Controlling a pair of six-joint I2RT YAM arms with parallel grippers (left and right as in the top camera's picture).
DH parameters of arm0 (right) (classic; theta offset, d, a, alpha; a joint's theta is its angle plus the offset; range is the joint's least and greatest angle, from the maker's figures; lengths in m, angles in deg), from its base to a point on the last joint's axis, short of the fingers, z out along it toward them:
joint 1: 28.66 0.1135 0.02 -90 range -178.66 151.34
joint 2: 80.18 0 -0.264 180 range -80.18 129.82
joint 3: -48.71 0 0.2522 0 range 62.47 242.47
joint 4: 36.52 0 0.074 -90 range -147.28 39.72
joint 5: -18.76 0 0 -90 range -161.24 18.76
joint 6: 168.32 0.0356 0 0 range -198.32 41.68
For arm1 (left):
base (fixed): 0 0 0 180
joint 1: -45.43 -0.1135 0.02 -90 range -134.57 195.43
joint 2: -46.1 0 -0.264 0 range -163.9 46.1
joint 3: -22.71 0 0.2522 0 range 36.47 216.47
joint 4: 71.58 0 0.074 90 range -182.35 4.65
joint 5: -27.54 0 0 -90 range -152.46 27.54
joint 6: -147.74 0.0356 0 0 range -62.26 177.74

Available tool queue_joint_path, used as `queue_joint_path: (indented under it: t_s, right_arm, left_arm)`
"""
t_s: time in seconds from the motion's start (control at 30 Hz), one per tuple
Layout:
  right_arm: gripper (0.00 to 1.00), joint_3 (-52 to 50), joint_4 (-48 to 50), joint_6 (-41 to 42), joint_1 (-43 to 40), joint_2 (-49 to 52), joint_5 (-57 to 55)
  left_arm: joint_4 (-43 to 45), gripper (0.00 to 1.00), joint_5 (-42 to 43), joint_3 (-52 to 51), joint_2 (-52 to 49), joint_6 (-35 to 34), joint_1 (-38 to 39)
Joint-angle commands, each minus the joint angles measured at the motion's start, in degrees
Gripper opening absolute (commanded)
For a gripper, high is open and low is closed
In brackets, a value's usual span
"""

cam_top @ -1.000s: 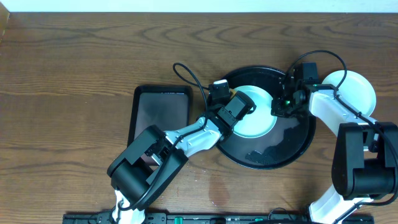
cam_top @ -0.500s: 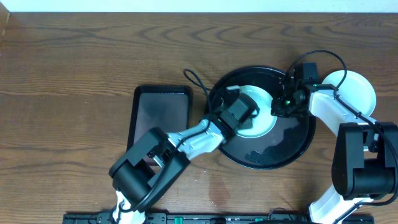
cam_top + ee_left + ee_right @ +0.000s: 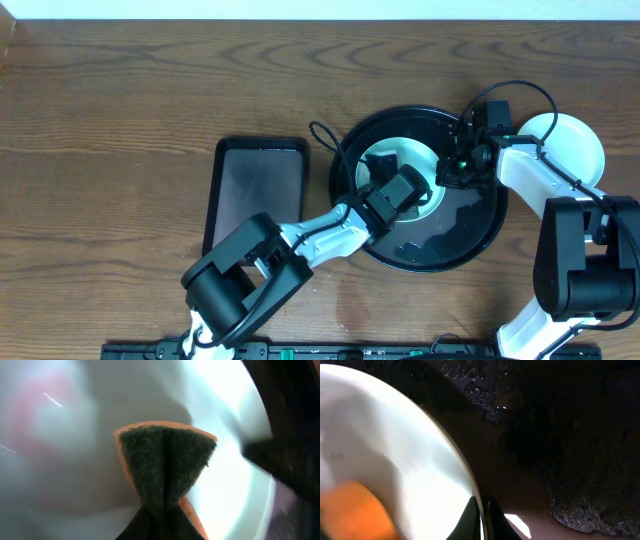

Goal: Clean dirty plates on tray and stack at the side
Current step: 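Scrub the green plate with the sponge in the left gripper, then return the sponge over the small tray with the left gripper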

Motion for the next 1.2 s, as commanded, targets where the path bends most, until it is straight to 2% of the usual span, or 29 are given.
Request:
queue_joint_path:
  t_s: [0.0,0.1,0.27,0.4,0.57,0.7,0.87,1.0,1.17]
  right_arm:
    - [0.01,-2.5,-0.9,0.4,0.8,4.9,-3.0]
    - [0.01,-2.5,-0.9,0.4,0.8,4.9,-3.0]
    - [0.01,-2.5,-1.0,0.4,0.8,4.9,-3.0]
    - [0.01,-2.5,-1.4,0.4,0.8,4.9,-3.0]
    - [0.01,-2.5,-1.4,0.4,0.8,4.9,-3.0]
    - [0.01,-2.5,-1.4,0.4,0.8,4.7,-2.9]
    - [0.01,-2.4,-1.4,-0.5,0.8,1.8,1.1]
    - [0.01,-2.4,-1.8,-1.1,0.8,-4.3,1.5]
    - [0.01,-2.4,-3.3,-1.1,1.0,-16.1,-3.5]
  left_arm:
    - [0.2,0.12,-12.9,-0.8,0.3,4.7,-3.2]
    - [1.3,0.12,-16.3,-0.8,0.3,7.7,-5.5]
    - [4.9,0.08,-16.4,-0.8,0.4,14.7,-10.3]
    - [4.9,0.08,-16.2,-0.8,3.4,15.0,-11.1]
    - [3.0,0.08,-16.2,-0.8,12.8,15.0,-10.2]
    - [-4.5,0.08,-16.0,-0.8,22.1,15.0,-9.9]
    - [-22.3,0.08,-16.1,-0.8,31.7,15.6,-10.1]
    - [-36.7,0.07,-16.3,-0.8,35.9,15.6,-10.6]
    - [-47.9,0.08,-16.2,-0.8,37.7,14.4,-12.4]
